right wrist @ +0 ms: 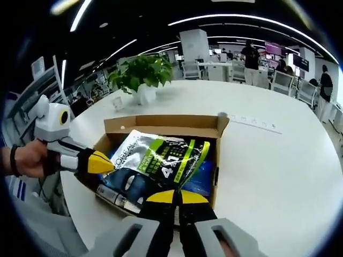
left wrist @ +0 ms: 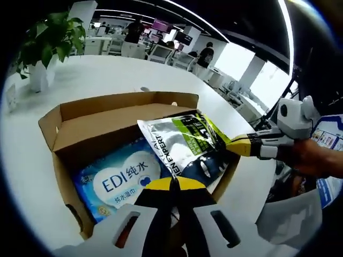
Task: Operate the shoe box by opening the lid, removing the specified soft item, and placing it in the target area until the item is outside and the box remains undamaged.
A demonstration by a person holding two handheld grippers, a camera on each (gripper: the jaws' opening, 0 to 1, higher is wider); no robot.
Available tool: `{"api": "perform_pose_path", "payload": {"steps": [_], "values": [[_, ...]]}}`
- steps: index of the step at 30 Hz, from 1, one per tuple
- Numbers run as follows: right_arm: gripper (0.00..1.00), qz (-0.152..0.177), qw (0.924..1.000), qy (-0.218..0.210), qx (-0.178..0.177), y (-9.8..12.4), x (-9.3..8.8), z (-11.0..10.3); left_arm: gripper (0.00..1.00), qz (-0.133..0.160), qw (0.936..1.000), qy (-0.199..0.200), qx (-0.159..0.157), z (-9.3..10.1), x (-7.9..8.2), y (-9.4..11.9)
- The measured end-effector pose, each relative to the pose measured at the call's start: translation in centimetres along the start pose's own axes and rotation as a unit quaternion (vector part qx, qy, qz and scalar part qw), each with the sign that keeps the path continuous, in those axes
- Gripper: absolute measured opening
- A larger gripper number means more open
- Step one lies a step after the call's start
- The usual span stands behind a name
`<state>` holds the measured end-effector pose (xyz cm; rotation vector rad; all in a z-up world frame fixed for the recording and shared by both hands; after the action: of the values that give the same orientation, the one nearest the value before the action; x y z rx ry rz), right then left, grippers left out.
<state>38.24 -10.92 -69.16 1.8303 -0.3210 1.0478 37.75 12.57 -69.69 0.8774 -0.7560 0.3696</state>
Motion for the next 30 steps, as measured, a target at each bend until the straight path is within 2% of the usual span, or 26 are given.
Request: {"api": "perform_pose_path", "payload": {"steps": [7, 12, 30], "values": [[0.00, 0.017, 0.9994, -0.017, -0.024, 2.5, -0.2, 2.5, 0.00, 0.003, 0.9995, -0.023, -0.022, 2.7, 1.9, -1.9], [0.00, 0.025, 0.9985, -0.027, -0.041, 4.4, -0.8, 4.6, 0.00, -0.004, 0.9984, -0.042, -0.038, 5.0, 2.4, -3.6], [0.00, 0.029, 0.9945, -0.067, -0.075, 9.7, -5.0, 10.6, 0.00, -0.034, 0.9941, -0.063, -0.081, 12.0, 1.8, -8.9]]}}
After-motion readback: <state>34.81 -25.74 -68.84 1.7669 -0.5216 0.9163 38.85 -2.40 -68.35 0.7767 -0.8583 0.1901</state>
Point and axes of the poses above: the point that each gripper's makers call its tool centre point, and the gripper's own axes: y roughly backward along the fingers, z roughly to its right, x roughly out of its top, the point moved 10 cm from there along y, roughly backward along the fingers, and after that the axes turned 2 degrees about z, right-handed, at the moved point
